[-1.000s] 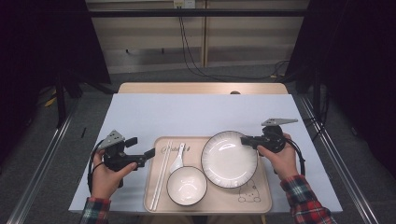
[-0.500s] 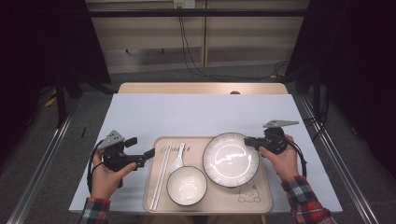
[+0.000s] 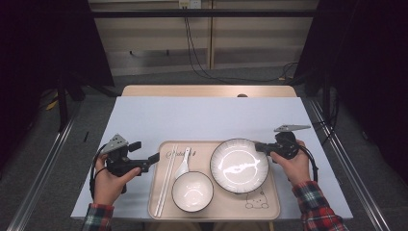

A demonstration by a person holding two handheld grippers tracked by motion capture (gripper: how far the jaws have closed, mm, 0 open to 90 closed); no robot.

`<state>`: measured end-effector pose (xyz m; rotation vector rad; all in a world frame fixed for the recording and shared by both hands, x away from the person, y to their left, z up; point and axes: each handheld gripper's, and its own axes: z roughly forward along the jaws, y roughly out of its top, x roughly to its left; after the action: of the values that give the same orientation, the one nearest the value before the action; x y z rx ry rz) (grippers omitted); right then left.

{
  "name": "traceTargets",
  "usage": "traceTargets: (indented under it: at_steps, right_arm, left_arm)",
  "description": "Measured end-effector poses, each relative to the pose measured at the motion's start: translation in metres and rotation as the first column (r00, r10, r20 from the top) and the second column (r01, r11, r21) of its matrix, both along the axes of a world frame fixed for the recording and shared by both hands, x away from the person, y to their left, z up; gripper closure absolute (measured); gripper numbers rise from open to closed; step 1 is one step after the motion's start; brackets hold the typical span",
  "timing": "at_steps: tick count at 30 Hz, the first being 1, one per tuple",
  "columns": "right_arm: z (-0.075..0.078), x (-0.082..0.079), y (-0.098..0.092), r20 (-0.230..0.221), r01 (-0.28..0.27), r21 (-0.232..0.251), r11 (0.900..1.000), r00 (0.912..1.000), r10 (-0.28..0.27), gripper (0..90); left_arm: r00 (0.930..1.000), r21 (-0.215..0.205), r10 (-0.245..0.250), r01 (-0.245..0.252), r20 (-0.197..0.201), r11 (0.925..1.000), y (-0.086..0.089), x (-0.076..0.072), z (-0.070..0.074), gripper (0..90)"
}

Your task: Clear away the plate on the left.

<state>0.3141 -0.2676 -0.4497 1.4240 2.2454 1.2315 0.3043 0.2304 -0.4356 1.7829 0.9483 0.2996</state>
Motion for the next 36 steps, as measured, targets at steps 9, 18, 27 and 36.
traceTargets:
  at_steps: [9,18,27,36]
  right_arm:
    - [-0.0015,0.0003,-0.0006,-0.001,0.007,0.001,1.0,1.0,-0.007,87.2]
    - [-0.0035,-0.0003,-0.0023,-0.007,0.009,0.004,1.0,0.9999,-0.009,87.2]
    - [-0.0051,-0.0012,-0.0031,-0.006,0.011,0.001,1.0,0.9999,-0.011,87.1]
    - [-0.0065,-0.0009,-0.0035,-0.009,0.019,0.008,1.0,0.9998,-0.019,87.0]
  left_arm:
    - [1.0,0.001,-0.001,0.001,0.002,1.0,0.0,-0.0003,0.0003,7.0]
    - [1.0,0.002,0.0,0.0,0.002,1.0,-0.0022,0.0012,0.0003,7.0]
    - [0.9999,-0.001,-0.011,0.011,0.006,0.9999,-0.0021,0.0019,0.0013,7.0]
    - [1.0,-0.002,-0.009,0.009,0.003,1.0,-0.002,0.002,0.0007,7.0]
